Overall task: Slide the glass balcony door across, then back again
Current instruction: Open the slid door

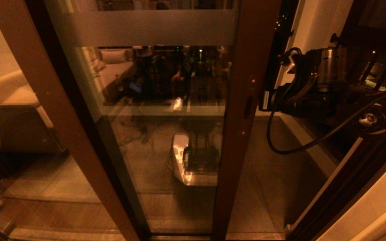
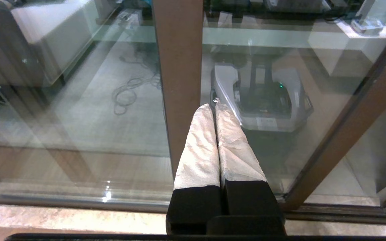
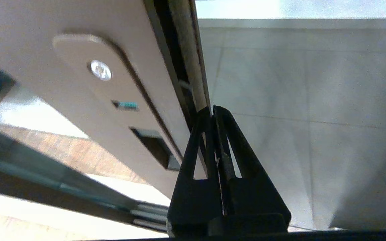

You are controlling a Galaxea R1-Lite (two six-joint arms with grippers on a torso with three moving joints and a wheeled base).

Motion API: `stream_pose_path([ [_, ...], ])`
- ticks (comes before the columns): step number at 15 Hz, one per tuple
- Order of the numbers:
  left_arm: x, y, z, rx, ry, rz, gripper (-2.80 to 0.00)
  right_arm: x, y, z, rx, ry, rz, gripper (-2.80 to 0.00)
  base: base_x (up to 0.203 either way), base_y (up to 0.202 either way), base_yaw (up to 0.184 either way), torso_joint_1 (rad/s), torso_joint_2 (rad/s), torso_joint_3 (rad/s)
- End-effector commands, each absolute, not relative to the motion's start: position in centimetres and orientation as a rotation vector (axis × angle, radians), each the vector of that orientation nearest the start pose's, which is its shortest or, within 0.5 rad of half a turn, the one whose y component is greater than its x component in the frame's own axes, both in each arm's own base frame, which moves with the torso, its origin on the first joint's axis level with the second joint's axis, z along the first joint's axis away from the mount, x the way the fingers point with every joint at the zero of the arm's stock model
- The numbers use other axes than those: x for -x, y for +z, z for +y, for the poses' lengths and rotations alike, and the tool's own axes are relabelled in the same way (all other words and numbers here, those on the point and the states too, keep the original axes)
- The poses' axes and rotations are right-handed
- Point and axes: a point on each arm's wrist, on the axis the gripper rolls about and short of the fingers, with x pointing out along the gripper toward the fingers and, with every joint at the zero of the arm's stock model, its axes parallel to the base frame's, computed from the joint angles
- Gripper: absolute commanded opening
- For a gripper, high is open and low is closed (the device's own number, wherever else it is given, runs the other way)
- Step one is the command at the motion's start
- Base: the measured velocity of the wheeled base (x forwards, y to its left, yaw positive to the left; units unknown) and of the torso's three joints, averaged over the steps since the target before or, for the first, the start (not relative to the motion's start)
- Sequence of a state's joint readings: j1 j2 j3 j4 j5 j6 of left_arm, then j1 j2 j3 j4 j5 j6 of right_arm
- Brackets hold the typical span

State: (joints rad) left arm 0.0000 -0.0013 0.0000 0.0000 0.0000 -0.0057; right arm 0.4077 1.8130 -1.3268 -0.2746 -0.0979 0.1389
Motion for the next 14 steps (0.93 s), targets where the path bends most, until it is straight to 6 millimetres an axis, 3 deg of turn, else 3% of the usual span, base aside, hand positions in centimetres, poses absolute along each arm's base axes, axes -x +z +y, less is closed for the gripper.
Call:
stream_pose_path([
  [1, 2.3, 7.5, 0.0, 0.006, 0.001, 0.002, -2.80, -33.5, 25.2, 14.4, -0.085, 0.287, 0.227, -2.80, 0.000, 0.000, 0.000, 0.000, 0.00, 0.000],
  [8, 2.3, 7.5, 0.0, 0.006, 0.001, 0.002, -2.80, -33.9, 24.1, 16.5, -0.090, 0.280, 0.219, -2.80, 0.000, 0.000, 0.000, 0.000, 0.00, 0.000],
  [14, 2.3, 7.5, 0.0, 0.006, 0.000, 0.002, -2.80, -34.6, 22.5, 19.8, -0.150, 0.261, 0.205, -2.80, 0.000, 0.000, 0.000, 0.000, 0.00, 0.000],
])
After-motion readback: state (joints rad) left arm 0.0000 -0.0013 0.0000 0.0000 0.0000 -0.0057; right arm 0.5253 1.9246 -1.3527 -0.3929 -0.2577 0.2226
